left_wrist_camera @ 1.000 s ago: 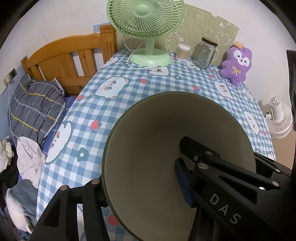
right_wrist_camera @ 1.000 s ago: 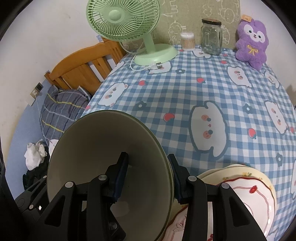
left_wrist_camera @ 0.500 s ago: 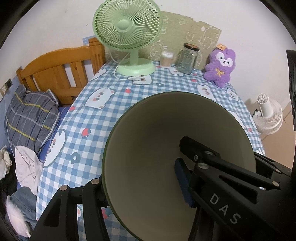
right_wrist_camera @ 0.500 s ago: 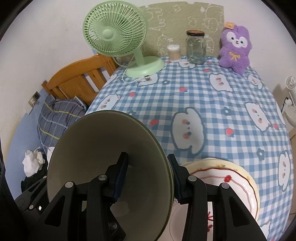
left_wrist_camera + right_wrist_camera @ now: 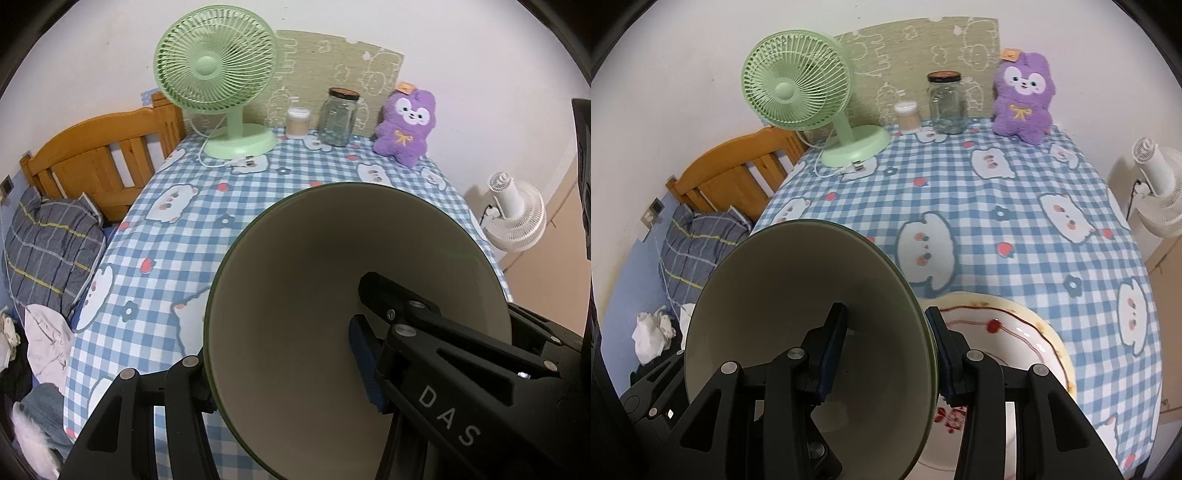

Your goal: Organize plates and bowls

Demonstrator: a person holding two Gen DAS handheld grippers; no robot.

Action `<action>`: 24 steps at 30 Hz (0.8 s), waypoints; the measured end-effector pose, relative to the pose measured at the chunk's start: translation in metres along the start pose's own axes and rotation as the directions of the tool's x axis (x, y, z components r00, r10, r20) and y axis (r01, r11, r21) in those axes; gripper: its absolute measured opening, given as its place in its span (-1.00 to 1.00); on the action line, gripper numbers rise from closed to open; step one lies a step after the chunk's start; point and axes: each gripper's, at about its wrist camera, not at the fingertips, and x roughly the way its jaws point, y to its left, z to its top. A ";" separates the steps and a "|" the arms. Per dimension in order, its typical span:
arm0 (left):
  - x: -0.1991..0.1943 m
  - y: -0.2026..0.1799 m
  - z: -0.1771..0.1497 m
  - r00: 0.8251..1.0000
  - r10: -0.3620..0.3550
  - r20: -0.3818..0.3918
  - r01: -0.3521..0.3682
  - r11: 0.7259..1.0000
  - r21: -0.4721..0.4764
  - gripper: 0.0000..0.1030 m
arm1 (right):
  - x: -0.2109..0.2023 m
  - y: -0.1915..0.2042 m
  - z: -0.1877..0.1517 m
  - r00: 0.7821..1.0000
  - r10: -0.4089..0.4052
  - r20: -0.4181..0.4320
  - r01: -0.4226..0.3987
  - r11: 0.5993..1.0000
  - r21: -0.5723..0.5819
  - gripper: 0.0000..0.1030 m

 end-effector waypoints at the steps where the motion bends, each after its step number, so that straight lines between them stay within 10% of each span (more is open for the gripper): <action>1: -0.001 -0.003 -0.001 1.000 -0.004 0.001 0.004 1.000 0.005 0.12 | -0.003 -0.002 -0.002 1.000 -0.004 0.003 0.004 1.000 0.004 -0.11; 24: -0.002 -0.058 -0.032 0.996 -0.064 -0.054 0.068 0.994 0.084 0.12 | -0.029 -0.053 -0.045 0.998 -0.067 -0.010 0.068 0.993 0.099 -0.11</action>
